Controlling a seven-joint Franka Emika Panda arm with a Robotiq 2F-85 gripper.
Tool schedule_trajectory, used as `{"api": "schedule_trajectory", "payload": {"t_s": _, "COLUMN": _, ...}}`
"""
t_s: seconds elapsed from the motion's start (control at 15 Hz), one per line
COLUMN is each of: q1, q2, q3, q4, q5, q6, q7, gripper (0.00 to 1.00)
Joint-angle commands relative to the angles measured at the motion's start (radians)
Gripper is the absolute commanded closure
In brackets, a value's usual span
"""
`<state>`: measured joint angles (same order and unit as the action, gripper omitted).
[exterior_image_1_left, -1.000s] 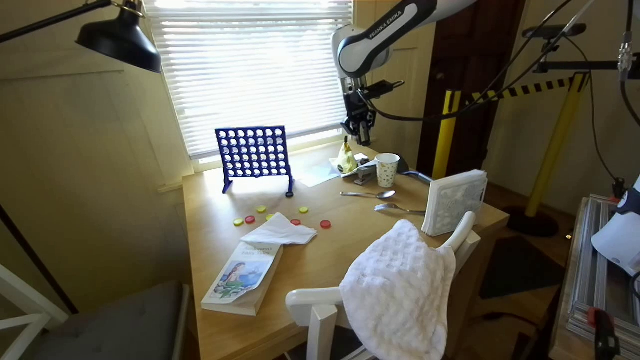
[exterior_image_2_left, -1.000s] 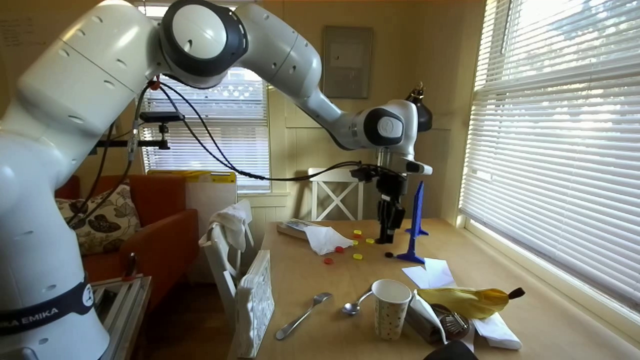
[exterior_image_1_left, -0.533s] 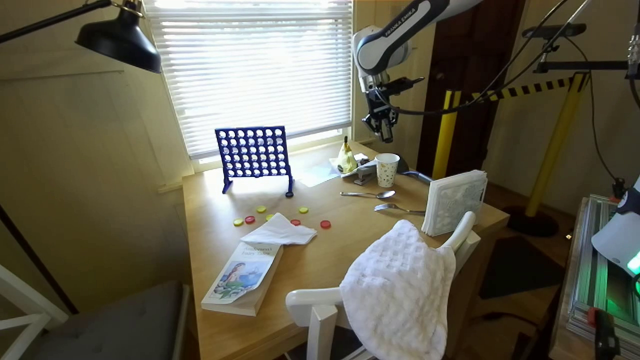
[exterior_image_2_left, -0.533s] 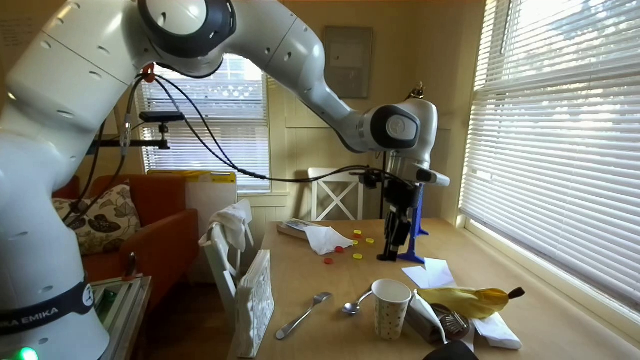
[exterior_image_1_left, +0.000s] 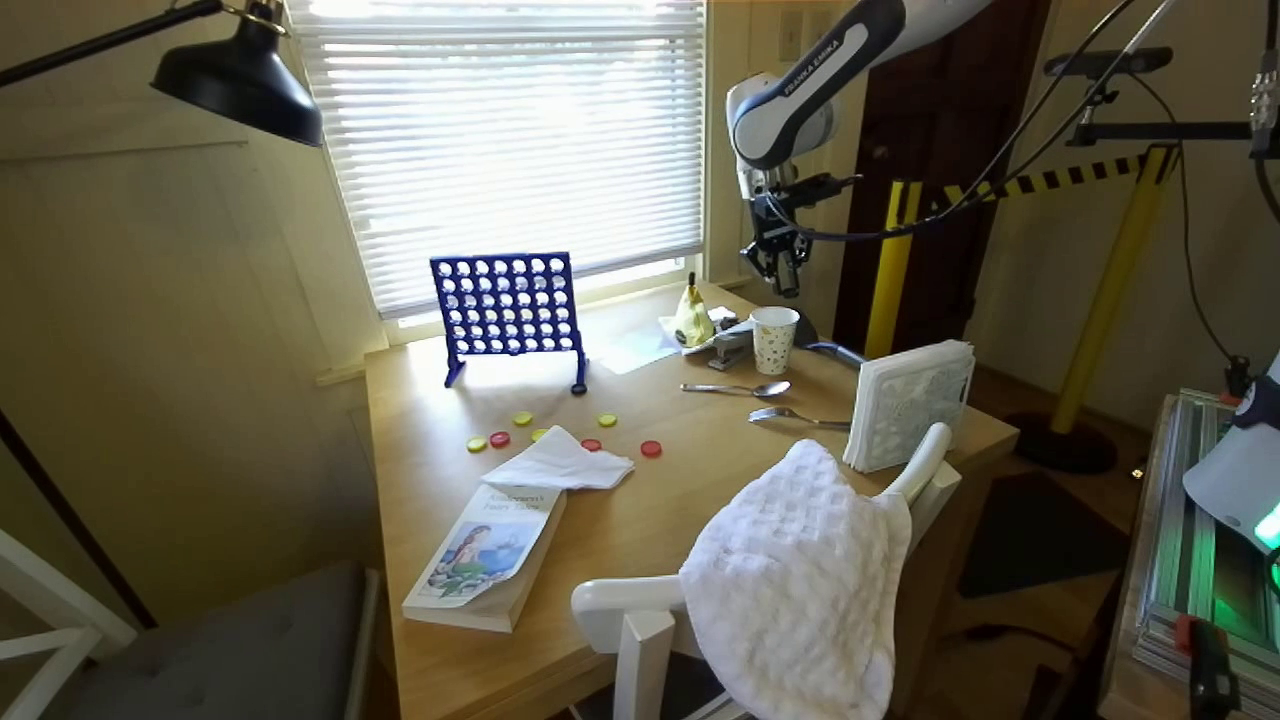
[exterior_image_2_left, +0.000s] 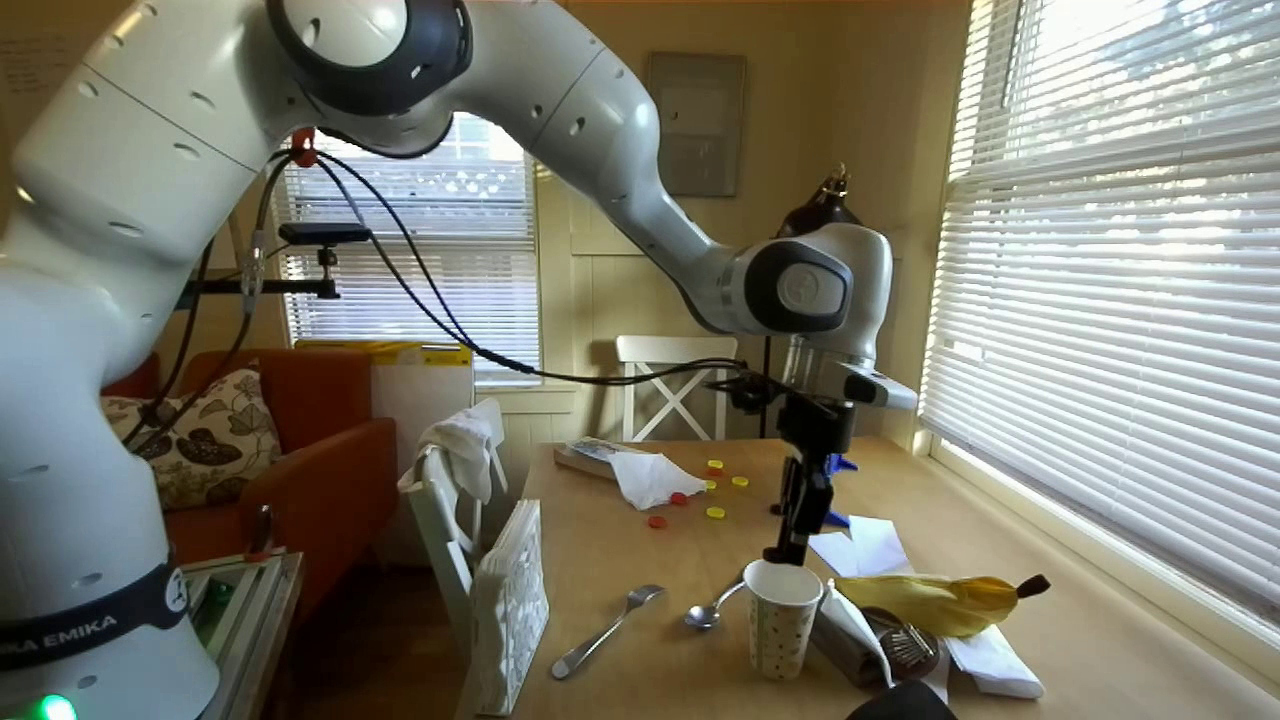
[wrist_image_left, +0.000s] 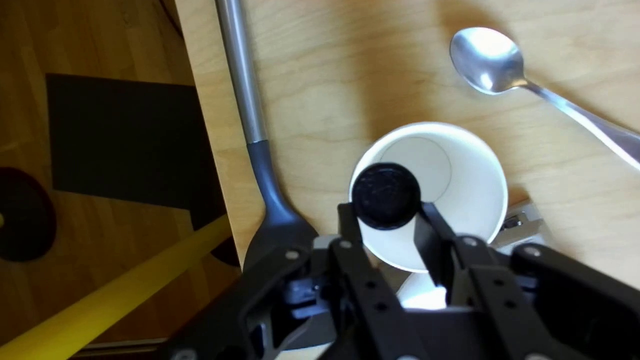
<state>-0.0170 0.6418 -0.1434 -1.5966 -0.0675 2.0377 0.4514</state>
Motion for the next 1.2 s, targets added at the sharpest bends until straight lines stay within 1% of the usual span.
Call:
{"api": "schedule_trajectory", "payload": {"t_s": 0.0, "q1": -0.007, "q2": 0.008, "q3": -0.001, "q4": -0.014, "q5": 0.022, "q6": 0.056, "q7": -0.004, "gripper": 0.92}}
{"api": "schedule_trajectory", "payload": {"t_s": 0.33, "q1": -0.001, "q2": 0.027, "q3": 0.005, "q4": -0.005, "q5": 0.022, "q6": 0.114, "q7": -0.010, "gripper": 0.92}}
{"api": "schedule_trajectory", "payload": {"t_s": 0.53, "q1": 0.000, "q2": 0.035, "q3": 0.012, "q4": 0.000, "q5": 0.030, "q6": 0.124, "q7": -0.016, "gripper": 0.92}}
{"api": "schedule_trajectory", "payload": {"t_s": 0.6, "q1": -0.001, "q2": 0.034, "q3": 0.019, "q4": -0.001, "q5": 0.035, "q6": 0.120, "q7": -0.023, "gripper": 0.42}}
{"api": "schedule_trajectory", "payload": {"t_s": 0.67, "q1": -0.001, "q2": 0.029, "q3": 0.024, "q4": -0.006, "q5": 0.040, "q6": 0.119, "q7": -0.028, "gripper": 0.41}}
{"api": "schedule_trajectory", "payload": {"t_s": 0.8, "q1": 0.005, "q2": 0.019, "q3": 0.030, "q4": -0.012, "q5": 0.045, "q6": 0.114, "q7": -0.032, "gripper": 0.28}}
{"api": "schedule_trajectory", "payload": {"t_s": 1.0, "q1": 0.032, "q2": -0.005, "q3": 0.031, "q4": -0.035, "q5": 0.023, "q6": 0.119, "q7": -0.038, "gripper": 0.06}}
{"api": "schedule_trajectory", "payload": {"t_s": 1.07, "q1": 0.039, "q2": -0.012, "q3": 0.043, "q4": -0.036, "q5": 0.015, "q6": 0.101, "q7": -0.078, "gripper": 0.02}}
{"api": "schedule_trajectory", "payload": {"t_s": 1.13, "q1": 0.042, "q2": -0.015, "q3": 0.057, "q4": -0.034, "q5": 0.007, "q6": 0.082, "q7": -0.136, "gripper": 0.00}}
